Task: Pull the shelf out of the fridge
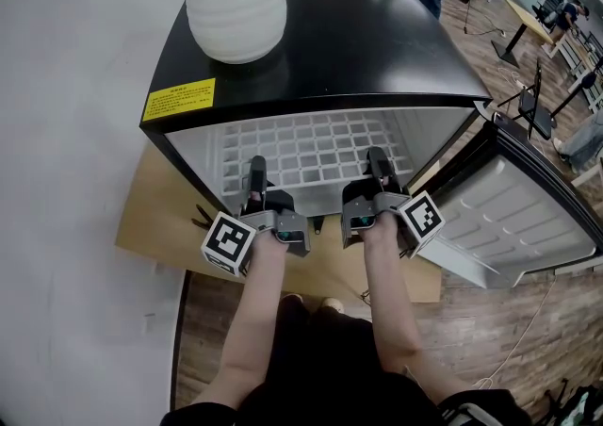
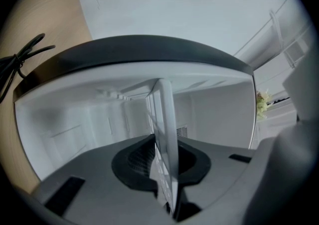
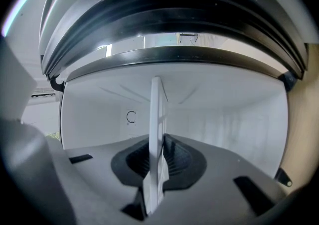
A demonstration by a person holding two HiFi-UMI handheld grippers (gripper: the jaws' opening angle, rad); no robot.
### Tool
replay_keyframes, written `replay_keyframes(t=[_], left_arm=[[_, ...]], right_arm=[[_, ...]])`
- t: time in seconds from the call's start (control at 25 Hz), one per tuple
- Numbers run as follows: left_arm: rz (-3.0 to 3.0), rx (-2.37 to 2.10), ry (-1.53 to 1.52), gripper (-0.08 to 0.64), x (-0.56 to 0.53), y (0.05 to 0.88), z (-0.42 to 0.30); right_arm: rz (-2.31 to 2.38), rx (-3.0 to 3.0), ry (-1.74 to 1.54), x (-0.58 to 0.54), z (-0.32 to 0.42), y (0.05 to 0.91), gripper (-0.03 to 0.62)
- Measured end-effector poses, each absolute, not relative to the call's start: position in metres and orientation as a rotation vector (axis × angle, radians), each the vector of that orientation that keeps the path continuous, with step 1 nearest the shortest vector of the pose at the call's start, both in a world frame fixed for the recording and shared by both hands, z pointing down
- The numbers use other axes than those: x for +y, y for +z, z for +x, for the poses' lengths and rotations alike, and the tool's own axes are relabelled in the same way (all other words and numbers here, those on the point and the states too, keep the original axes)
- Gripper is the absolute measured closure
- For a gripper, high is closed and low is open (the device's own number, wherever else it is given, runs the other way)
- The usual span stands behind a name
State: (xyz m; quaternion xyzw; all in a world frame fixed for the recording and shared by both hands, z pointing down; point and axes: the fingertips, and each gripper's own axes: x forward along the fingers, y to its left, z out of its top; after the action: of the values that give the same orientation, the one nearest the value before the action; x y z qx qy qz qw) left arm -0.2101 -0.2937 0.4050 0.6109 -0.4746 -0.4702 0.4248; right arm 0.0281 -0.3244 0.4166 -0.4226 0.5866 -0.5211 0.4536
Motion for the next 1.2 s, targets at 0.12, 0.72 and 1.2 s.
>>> replay_keyframes(t=[0.12, 0.72, 1.2], left_arm=[[1.534, -1.184, -1.17, 0.508, -0.2939, 0.4051, -0.2098], [1.544, -1.164, -1.172, 0.511, -0.2948, 0.4033, -0.2084], [1.548, -1.154, -1.163, 0.512, -0.2963, 0.4047, -0.2077]], right_arm=[[-1.046, 1.452, -1.283, -0.3244, 0.0285, 0.4175, 0.576], [-1.048, 1.449, -1.276, -0.3241, 0.0292, 0.4172, 0.577], [-1.052, 1.44, -1.274, -0.3249, 0.0296, 0.4192, 0.578]])
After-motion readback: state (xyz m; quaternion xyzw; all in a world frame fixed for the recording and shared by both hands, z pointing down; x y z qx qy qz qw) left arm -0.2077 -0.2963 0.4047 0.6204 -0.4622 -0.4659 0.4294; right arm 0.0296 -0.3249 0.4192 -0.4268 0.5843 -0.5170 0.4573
